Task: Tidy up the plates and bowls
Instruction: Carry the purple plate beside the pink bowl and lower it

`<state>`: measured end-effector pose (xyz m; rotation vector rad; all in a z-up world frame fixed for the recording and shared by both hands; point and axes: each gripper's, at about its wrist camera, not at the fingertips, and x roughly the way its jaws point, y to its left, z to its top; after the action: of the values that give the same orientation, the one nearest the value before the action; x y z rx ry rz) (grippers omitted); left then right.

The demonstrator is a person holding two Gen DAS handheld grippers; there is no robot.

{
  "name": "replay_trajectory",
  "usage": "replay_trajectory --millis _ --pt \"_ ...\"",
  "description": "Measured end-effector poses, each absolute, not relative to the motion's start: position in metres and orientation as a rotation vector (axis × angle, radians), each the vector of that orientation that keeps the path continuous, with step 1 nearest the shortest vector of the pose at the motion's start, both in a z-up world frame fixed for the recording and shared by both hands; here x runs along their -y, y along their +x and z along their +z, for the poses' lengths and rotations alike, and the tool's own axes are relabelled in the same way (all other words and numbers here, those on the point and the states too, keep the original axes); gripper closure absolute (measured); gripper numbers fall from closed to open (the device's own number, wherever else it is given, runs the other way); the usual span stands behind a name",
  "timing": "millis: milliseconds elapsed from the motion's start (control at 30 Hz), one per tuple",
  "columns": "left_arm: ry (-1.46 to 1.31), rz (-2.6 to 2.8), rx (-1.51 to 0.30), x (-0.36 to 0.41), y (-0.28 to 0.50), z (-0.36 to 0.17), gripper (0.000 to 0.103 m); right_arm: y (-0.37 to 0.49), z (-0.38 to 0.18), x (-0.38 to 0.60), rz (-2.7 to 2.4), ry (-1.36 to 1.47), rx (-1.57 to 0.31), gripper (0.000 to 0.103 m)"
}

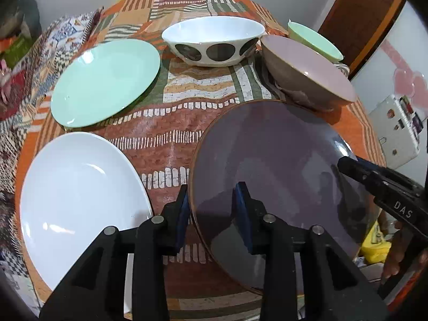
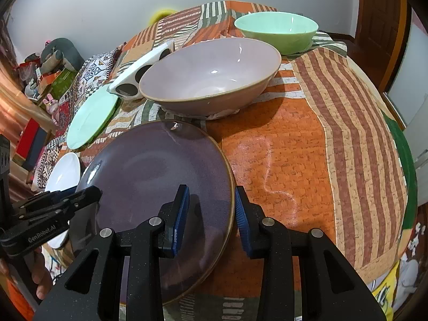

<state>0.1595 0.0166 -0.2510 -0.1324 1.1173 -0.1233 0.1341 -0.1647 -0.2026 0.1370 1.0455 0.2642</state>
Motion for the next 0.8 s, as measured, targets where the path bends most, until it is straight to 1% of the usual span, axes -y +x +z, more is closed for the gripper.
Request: replay_trajectory --millis 33,167,267,533,800 --pt "-0.124 -0.12 -1.114 -0.016 0.159 -0.25 0.069 0.134 -0.203 0.164 0.268 0.136 -1.048 0.069" --pt "-0.088 -0.097 -1.108 -0.013 0.157 -0.249 0.069 0.137 -0.203 0.163 0.271 0.128 -1.054 0.068" --pt "-0.043 -0.084 -1.068 -0.009 0.151 -0.24 0.069 0.136 -0.201 0.165 0.287 0.148 -1.065 0.066" --pt "-0.054 -0.054 -0.96 -0.019 0.135 -0.204 0.069 0.124 -0.187 0.171 0.288 0.16 -1.033 0.064" --pt "-0.064 -0.007 -0.852 -0.037 0.111 -0.166 0.069 0.114 -0.157 0.165 0.308 0.148 -0.95 0.062"
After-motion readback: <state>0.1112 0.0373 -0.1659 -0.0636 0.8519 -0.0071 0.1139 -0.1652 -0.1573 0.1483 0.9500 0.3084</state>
